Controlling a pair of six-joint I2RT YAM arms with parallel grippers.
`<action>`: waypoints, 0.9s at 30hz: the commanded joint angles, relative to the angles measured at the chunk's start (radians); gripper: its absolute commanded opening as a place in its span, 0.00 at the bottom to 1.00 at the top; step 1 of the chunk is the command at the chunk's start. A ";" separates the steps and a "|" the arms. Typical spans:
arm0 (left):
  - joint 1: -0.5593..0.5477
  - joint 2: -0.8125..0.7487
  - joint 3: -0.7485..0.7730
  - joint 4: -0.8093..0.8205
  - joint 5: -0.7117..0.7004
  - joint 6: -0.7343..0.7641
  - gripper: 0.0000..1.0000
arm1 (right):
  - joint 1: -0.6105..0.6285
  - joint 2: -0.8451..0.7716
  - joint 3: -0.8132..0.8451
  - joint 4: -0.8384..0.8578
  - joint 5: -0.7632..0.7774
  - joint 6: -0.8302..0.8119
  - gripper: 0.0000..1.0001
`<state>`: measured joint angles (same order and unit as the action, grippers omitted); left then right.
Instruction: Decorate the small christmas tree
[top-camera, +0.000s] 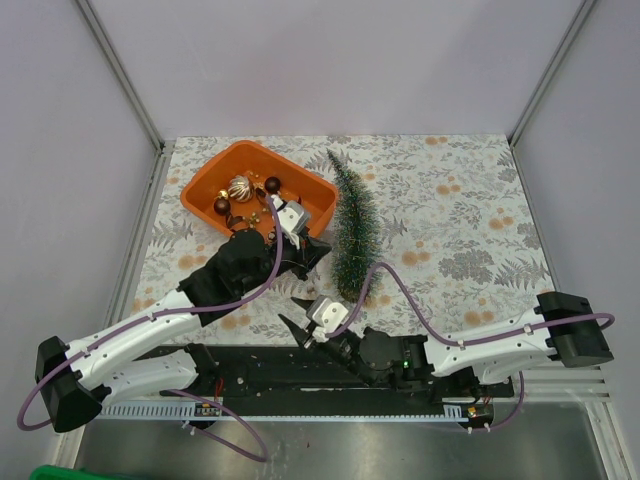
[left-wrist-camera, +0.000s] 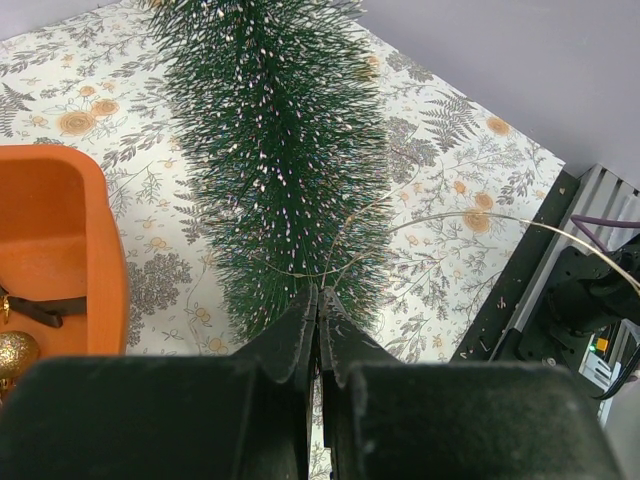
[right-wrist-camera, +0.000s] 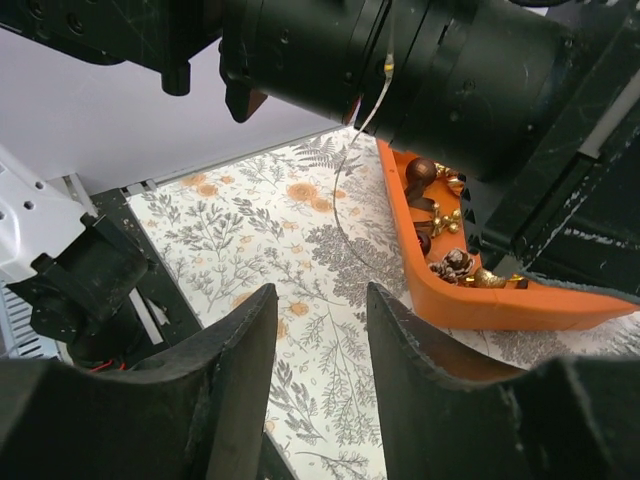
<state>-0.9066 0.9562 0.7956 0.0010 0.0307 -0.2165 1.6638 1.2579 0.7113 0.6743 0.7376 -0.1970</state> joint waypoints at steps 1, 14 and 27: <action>0.005 -0.020 -0.004 0.045 0.009 -0.018 0.05 | -0.021 0.026 0.063 0.087 -0.023 -0.061 0.48; 0.006 -0.020 -0.018 0.051 0.012 -0.027 0.05 | -0.027 0.066 0.097 0.123 -0.021 -0.139 0.27; 0.006 -0.022 -0.029 0.057 0.014 -0.027 0.05 | -0.026 0.017 0.105 0.044 -0.017 -0.091 0.00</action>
<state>-0.9054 0.9550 0.7746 0.0017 0.0311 -0.2363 1.6417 1.3380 0.7822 0.7330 0.7155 -0.3290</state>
